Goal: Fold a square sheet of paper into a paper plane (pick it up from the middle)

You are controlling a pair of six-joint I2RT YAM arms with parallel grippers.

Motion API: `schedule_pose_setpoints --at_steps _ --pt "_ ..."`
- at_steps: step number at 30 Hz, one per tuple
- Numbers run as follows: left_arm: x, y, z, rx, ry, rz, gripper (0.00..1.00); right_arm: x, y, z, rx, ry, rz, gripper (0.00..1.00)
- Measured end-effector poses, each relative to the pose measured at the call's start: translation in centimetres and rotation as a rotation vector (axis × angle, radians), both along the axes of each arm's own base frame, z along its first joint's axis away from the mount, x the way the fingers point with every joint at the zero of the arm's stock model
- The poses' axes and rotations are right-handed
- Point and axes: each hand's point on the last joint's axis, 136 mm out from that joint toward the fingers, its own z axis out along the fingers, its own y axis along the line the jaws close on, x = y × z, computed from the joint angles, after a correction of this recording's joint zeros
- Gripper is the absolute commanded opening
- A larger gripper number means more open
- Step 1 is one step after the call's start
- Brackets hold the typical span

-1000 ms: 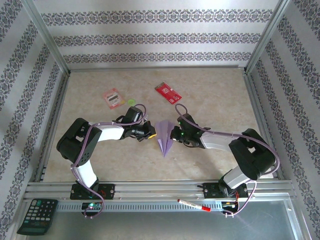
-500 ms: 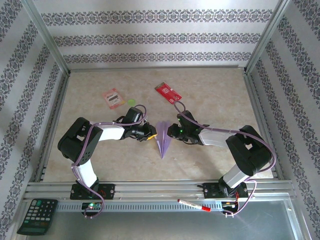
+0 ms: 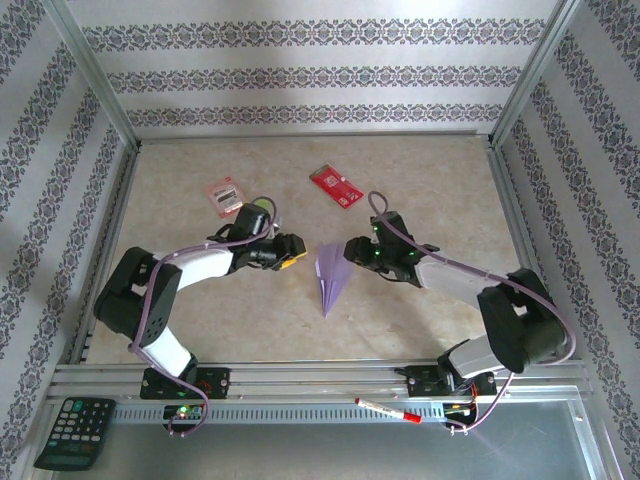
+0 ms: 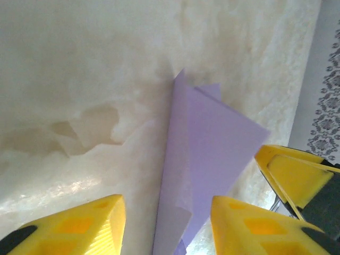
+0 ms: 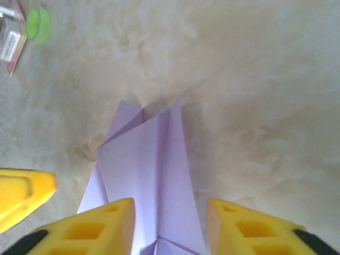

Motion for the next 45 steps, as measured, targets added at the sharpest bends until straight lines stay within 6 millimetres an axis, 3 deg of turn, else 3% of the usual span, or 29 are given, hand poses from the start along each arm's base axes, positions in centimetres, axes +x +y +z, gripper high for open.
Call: schedule_pose_setpoints --at_steps 5,9,11,12,13,14,17,20,24,29,33,36,41,45 --pt "1.0 2.5 3.0 0.038 -0.093 0.043 0.52 1.3 -3.5 4.0 -0.089 -0.098 -0.044 0.49" --pt "1.9 4.8 4.5 0.075 -0.144 0.091 0.58 1.7 -6.2 7.9 -0.203 -0.215 -0.083 0.64" --pt "2.5 6.7 5.2 0.124 -0.170 0.137 0.65 1.7 -7.9 9.6 -0.289 -0.283 -0.108 0.75" --pt "2.7 7.6 5.7 0.148 -0.184 0.160 0.70 1.7 -8.9 10.3 -0.330 -0.312 -0.125 0.87" --pt "3.0 9.0 6.1 0.189 -0.206 0.193 0.84 1.7 -9.8 10.8 -0.378 -0.336 -0.140 0.98" --pt "3.3 10.4 6.7 0.231 -0.229 0.229 0.97 1.8 -11.1 11.3 -0.436 -0.360 -0.164 0.98" --pt "3.9 14.9 8.2 0.370 -0.291 0.355 1.00 2.4 -15.0 12.0 -0.597 -0.407 -0.257 0.98" --pt "4.2 19.4 8.9 0.532 -0.336 0.470 1.00 2.9 -18.9 10.4 -0.734 -0.392 -0.344 0.98" --pt "4.0 24.1 7.9 0.787 -0.398 0.546 1.00 3.1 -22.7 5.4 -0.871 -0.298 -0.378 0.98" --pt "3.1 27.4 3.6 1.054 -0.444 0.531 1.00 2.8 -23.5 0.2 -0.929 -0.264 -0.311 0.98" --pt "2.9 28.2 0.0 1.160 -0.495 0.478 1.00 4.3 -23.6 0.9 -0.853 -0.364 -0.334 0.98" --pt "3.3 28.5 -1.4 1.174 -0.533 0.475 1.00 5.7 -24.3 2.4 -0.784 -0.449 -0.378 0.98" --pt "5.2 28.0 -0.9 1.136 -0.607 0.460 1.00 7.3 -24.2 3.7 -0.709 -0.566 -0.394 0.98" --pt "6.6 27.2 0.5 1.078 -0.686 0.446 1.00 7.8 -23.1 2.0 -0.674 -0.590 -0.343 0.98"
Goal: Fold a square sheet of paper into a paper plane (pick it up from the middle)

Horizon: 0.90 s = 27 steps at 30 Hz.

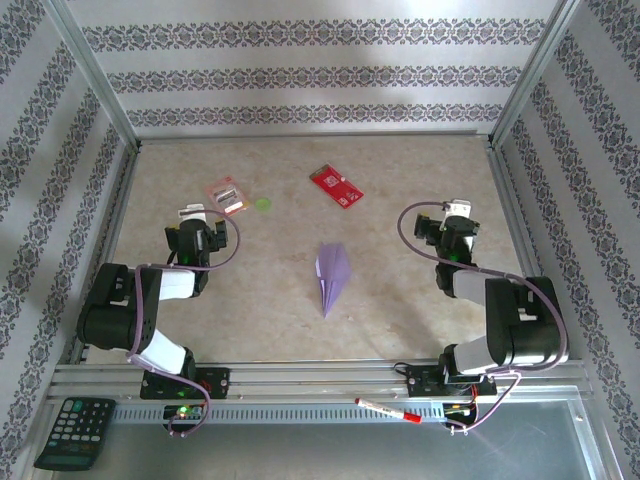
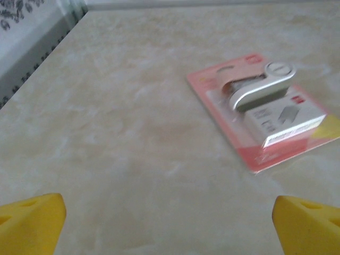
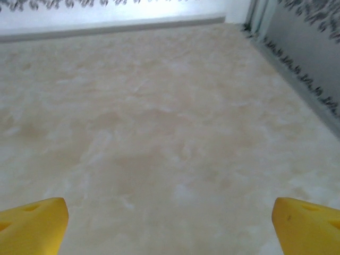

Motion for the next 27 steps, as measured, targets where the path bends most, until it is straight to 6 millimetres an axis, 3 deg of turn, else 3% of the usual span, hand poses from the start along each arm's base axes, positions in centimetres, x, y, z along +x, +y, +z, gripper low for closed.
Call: schedule_pose_setpoints --at_steps 4,8,13,27 --pt "-0.2 -0.7 -0.5 -0.025 -0.042 -0.069 1.00 -0.3 0.6 -1.7 0.003 0.004 0.037 0.98" --pt "-0.7 -0.7 -1.4 -0.027 -0.026 -0.074 1.00 0.2 0.7 -0.6 0.001 -0.048 0.042 0.98" --pt "-0.3 -0.8 -0.6 -0.030 -0.063 -0.083 1.00 0.4 0.8 0.0 -0.005 -0.074 0.049 0.98" --pt "-0.1 -0.8 -0.2 -0.031 -0.084 -0.083 1.00 0.4 1.4 0.0 -0.023 -0.071 0.071 0.98"
